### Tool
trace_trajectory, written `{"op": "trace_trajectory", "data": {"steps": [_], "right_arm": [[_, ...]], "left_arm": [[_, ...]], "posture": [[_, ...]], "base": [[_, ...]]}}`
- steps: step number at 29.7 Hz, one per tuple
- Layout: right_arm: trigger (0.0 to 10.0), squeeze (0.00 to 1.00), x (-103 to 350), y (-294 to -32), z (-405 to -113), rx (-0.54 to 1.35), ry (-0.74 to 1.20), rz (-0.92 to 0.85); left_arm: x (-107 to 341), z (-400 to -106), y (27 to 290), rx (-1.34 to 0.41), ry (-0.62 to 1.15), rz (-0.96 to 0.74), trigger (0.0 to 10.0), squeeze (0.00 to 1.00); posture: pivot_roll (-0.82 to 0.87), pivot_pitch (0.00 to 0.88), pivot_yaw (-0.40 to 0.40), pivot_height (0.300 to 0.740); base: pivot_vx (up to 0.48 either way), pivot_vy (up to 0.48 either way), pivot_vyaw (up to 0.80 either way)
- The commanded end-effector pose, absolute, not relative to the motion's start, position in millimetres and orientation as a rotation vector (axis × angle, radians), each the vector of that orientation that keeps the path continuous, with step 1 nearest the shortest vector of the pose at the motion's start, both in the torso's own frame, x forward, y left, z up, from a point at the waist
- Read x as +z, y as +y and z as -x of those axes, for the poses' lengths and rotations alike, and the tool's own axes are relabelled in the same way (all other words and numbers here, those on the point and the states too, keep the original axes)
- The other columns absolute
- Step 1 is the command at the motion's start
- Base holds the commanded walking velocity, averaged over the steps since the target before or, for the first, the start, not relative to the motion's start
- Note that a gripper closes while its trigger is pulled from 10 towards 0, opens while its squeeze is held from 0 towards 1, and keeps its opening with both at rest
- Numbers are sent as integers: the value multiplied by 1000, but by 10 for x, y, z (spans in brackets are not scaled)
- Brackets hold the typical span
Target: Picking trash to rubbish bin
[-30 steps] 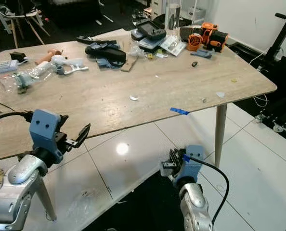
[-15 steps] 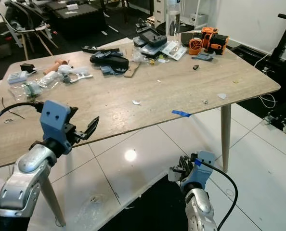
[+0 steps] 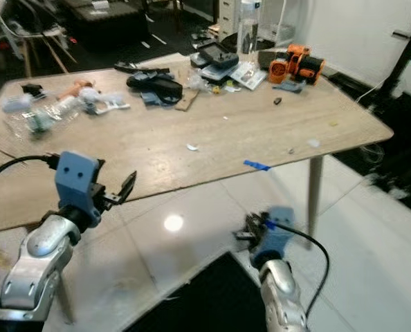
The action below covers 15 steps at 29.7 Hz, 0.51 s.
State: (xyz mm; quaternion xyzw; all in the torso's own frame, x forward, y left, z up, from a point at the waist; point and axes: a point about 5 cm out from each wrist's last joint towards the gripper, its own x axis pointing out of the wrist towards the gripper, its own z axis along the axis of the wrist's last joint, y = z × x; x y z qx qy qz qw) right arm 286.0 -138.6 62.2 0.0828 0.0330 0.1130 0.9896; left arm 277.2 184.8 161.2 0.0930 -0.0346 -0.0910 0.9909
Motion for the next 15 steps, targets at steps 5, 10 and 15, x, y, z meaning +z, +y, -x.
{"op": "trace_trajectory", "data": {"steps": [5, 10, 15], "right_arm": [[10000, 0, 570, -1318, -2908, 320, 131, -132], [10000, 0, 610, -1293, -2971, 349, 132, -119], [10000, 0, 629, -1363, -2983, 294, 112, -115]], "left_arm": [[1645, -2621, 1889, -108, -109, -231, 10000, 0], [1637, -2560, 1869, -96, -119, -228, 10000, 0], [1617, -2527, 1823, -145, -127, -181, 10000, 0]], "posture": [[86, 111, -195, 740], [85, 118, -211, 740], [73, 121, -176, 740]], "base": [[0, 0, 0], [0, 0, 0], [0, 0, 0]]}}
